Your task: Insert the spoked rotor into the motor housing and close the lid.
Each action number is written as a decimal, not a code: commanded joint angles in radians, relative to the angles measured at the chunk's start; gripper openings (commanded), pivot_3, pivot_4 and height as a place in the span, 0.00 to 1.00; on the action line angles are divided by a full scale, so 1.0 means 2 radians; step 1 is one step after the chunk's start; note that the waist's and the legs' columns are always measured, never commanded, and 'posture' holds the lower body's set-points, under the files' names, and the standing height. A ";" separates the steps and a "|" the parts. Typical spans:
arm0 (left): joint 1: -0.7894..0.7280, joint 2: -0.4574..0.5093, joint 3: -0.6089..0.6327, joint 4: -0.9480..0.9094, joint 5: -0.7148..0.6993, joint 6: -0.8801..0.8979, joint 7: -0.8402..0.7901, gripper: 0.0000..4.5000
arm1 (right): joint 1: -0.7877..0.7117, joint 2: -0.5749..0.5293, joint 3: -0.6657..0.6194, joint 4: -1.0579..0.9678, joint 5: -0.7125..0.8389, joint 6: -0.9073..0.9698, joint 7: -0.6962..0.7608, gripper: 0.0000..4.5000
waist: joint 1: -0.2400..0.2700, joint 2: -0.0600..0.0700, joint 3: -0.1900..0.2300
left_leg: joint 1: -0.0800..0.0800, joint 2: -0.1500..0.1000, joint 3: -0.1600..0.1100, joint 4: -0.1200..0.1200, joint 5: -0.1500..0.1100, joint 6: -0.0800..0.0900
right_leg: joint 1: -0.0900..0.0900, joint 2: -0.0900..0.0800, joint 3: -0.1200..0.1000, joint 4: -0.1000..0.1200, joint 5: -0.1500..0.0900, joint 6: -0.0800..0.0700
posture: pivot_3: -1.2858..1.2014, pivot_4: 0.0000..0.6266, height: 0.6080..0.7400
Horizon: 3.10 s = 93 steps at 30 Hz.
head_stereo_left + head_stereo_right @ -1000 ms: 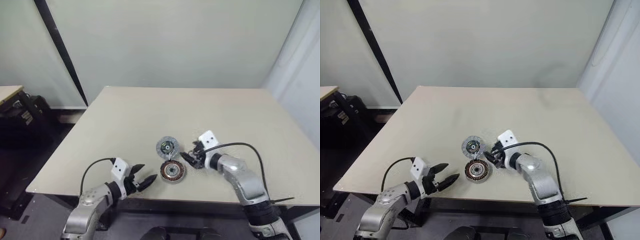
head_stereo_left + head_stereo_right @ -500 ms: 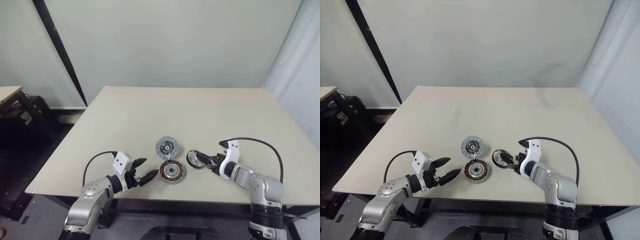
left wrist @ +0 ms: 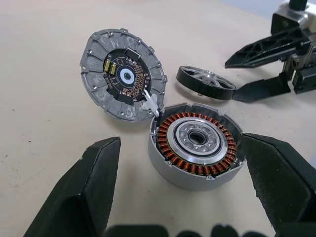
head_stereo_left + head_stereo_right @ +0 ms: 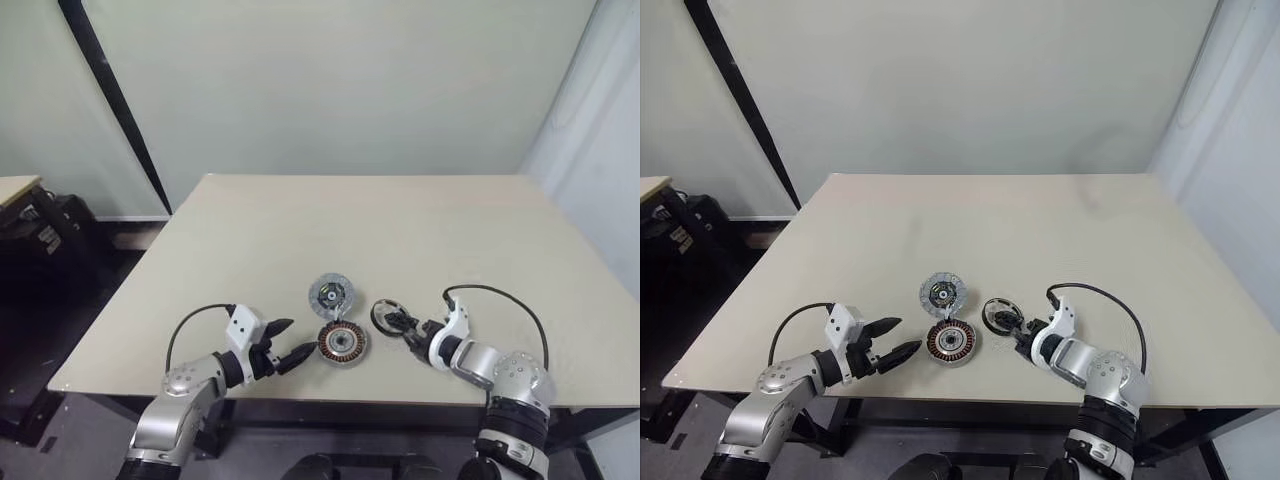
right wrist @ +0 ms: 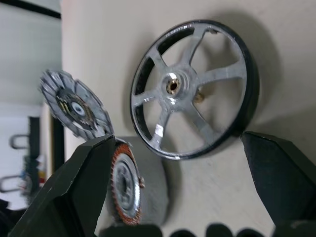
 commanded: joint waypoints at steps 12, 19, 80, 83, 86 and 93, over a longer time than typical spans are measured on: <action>-0.006 0.005 -0.003 -0.021 0.004 -0.005 -0.002 0.92 | -0.028 0.014 -0.021 0.045 0.046 -0.056 -0.053 0.63 | -0.010 0.001 0.000 | 0.000 0.000 0.000 -0.001 0.000 0.000 | 0.000 0.000 0.000 0.000 0.000 0.001 | 0.52 0.00 1.00; -0.006 0.003 -0.006 -0.022 0.005 -0.004 -0.001 0.92 | -0.019 0.006 -0.017 0.040 0.062 -0.059 -0.066 0.11 | -0.014 0.001 -0.001 | 0.000 0.000 0.000 -0.002 0.000 0.000 | 0.000 0.000 0.000 0.000 0.000 0.001 | 0.52 0.00 1.00; 0.017 0.023 0.025 -0.036 -0.026 0.026 -0.005 0.92 | 0.067 0.047 0.180 -0.029 0.192 0.007 -0.095 0.10 | -0.014 0.003 -0.001 | 0.000 0.000 -0.001 -0.005 0.000 0.000 | -0.001 0.000 0.000 -0.001 0.001 0.001 | 0.52 0.00 1.00; 0.014 0.022 0.024 -0.033 -0.025 0.025 -0.006 0.92 | 0.069 0.040 0.176 -0.033 0.194 0.010 -0.096 0.10 | -0.013 0.003 -0.001 | 0.000 0.000 -0.001 -0.005 0.000 0.000 | -0.001 0.000 0.000 -0.001 0.001 0.001 | 0.52 0.00 1.00; 0.012 0.022 0.023 -0.031 -0.024 0.024 -0.007 0.92 | 0.072 0.036 0.174 -0.035 0.195 0.012 -0.096 0.10 | -0.013 0.003 -0.001 | 0.000 0.000 -0.001 -0.005 0.000 0.000 | -0.001 0.000 0.000 -0.001 0.001 0.001 | 0.52 0.00 1.00; 0.010 0.020 0.020 -0.030 -0.023 0.022 -0.008 0.92 | 0.071 0.034 0.165 -0.030 0.198 0.005 -0.099 0.10 | -0.011 0.003 -0.001 | 0.000 0.000 -0.001 -0.004 0.000 0.000 | -0.001 0.000 0.000 -0.001 0.001 0.001 | 0.52 0.00 1.00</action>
